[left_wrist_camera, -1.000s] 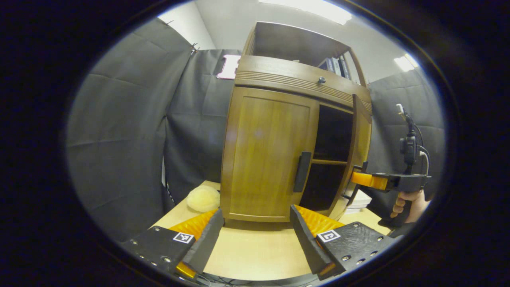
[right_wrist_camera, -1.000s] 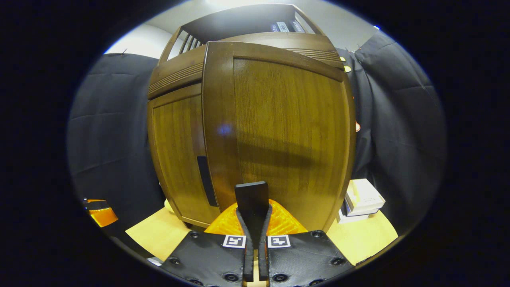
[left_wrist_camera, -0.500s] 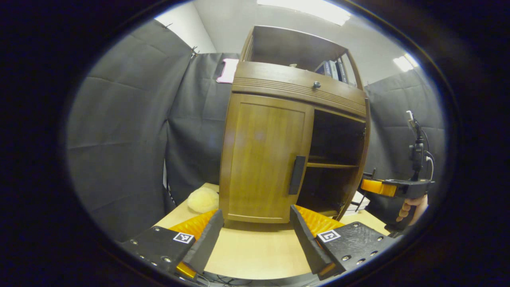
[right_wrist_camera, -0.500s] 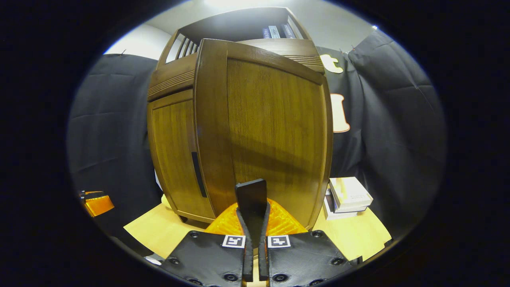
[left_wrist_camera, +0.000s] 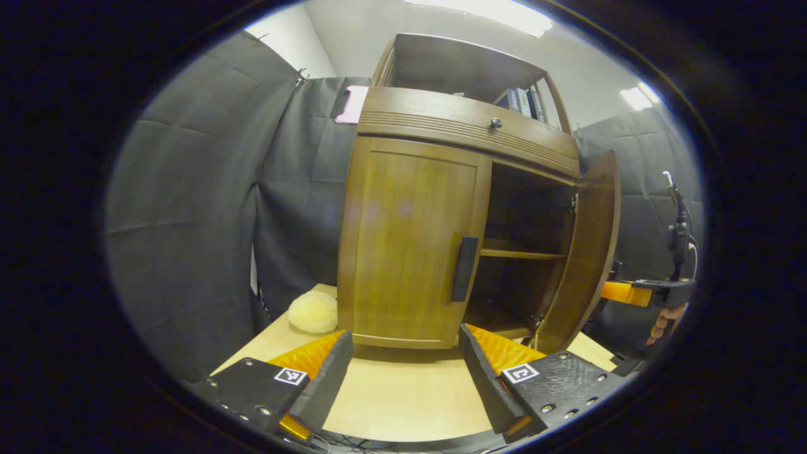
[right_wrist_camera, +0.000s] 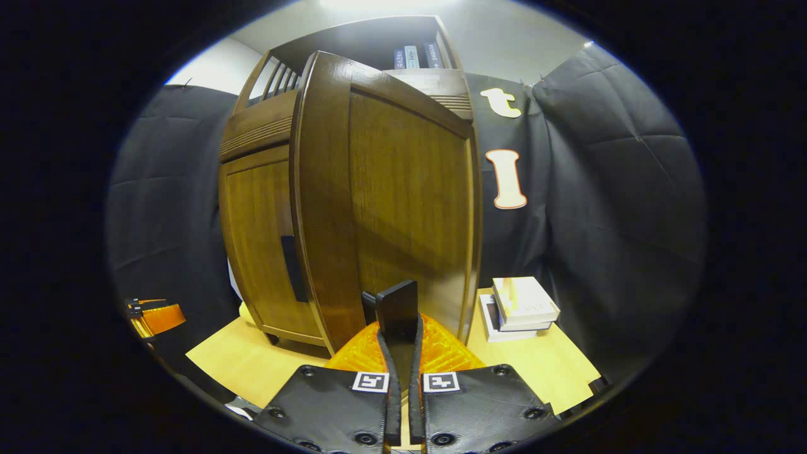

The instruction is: Open the right door of the double-door shoe cabinet with the right hand, and open the left door with the left hand.

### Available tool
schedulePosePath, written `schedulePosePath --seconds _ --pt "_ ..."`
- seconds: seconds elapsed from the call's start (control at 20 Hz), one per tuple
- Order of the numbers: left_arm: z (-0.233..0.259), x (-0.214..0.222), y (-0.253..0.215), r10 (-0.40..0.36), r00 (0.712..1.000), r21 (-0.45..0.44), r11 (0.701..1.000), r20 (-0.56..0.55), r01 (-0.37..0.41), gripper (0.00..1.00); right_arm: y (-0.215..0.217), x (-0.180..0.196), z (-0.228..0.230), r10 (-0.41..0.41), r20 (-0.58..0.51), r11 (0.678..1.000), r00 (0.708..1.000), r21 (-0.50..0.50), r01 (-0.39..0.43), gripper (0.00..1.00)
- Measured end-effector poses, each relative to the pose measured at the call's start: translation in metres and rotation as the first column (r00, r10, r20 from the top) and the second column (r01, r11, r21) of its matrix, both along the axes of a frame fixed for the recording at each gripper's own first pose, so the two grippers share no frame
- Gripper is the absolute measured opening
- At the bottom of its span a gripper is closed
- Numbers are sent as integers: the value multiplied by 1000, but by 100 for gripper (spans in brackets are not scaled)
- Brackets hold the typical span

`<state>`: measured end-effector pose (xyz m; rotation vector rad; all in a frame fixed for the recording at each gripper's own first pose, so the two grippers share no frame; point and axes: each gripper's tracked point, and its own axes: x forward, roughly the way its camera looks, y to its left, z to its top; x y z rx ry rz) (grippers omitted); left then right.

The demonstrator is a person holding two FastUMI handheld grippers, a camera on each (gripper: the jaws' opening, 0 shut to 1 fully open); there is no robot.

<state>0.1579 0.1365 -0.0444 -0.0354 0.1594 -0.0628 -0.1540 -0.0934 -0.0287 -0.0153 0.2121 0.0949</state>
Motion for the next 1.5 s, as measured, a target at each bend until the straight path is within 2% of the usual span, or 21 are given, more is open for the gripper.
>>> schedulePosePath --seconds 0.1,0.15,0.2,0.35,0.6,0.7,0.75,0.9,1.1,1.2,1.25,1.35,1.4,1.45,1.5 --pt "-7 11 0 -12 1000 34 999 -15 13 97 -12 -4 0 -14 4 1000 1000 11 14 3" --pt "-11 17 -3 -20 1000 45 999 -21 21 96 -17 -6 0 -17 4 1000 1000 18 17 6" --pt "-15 14 -10 -29 999 48 998 -24 30 96 -24 -7 1 -24 9 1000 1000 17 24 3" --pt "-13 12 -12 -37 999 60 997 -27 38 96 -44 -12 2 -52 17 999 999 -6 52 6" --pt "-14 17 -17 -77 997 54 995 -19 78 98 -67 -14 4 -56 27 998 998 -17 56 2" --pt "-14 19 -19 -90 996 69 993 -18 91 98 -76 -16 5 -58 31 998 998 -13 59 5" --pt "-13 20 -21 -96 995 72 993 -18 98 98 -81 -16 5 -57 33 998 998 -7 57 3" --pt "-14 21 -23 -107 994 80 991 -20 109 98 -99 -16 6 -60 35 998 998 2 60 5" --pt "-14 23 -22 -84 996 82 993 -17 85 97 -126 -10 8 -22 4 1000 1000 18 22 7" --pt "-14 20 -21 -54 998 78 995 -31 57 97 -139 -7 8 14 -11 1000 1000 6 -14 0" --pt "-14 19 -22 -39 999 74 996 -35 42 97 -144 -6 9 35 -18 999 999 6 -35 3" --pt "-16 17 -23 -19 999 73 997 -44 23 97 -149 -4 8 70 -35 997 997 37 -68 0" --pt "-16 15 -21 -10 999 84 996 -48 14 97 -150 -3 8 87 -42 995 995 56 -84 7" --pt "-15 14 -19 -1 999 97 995 -47 5 97 -151 -3 8 100 -42 993 994 67 -97 2" --pt "-16 16 -17 10 999 105 994 -49 -5 97 -151 -2 10 114 -37 991 993 68 -111 7"
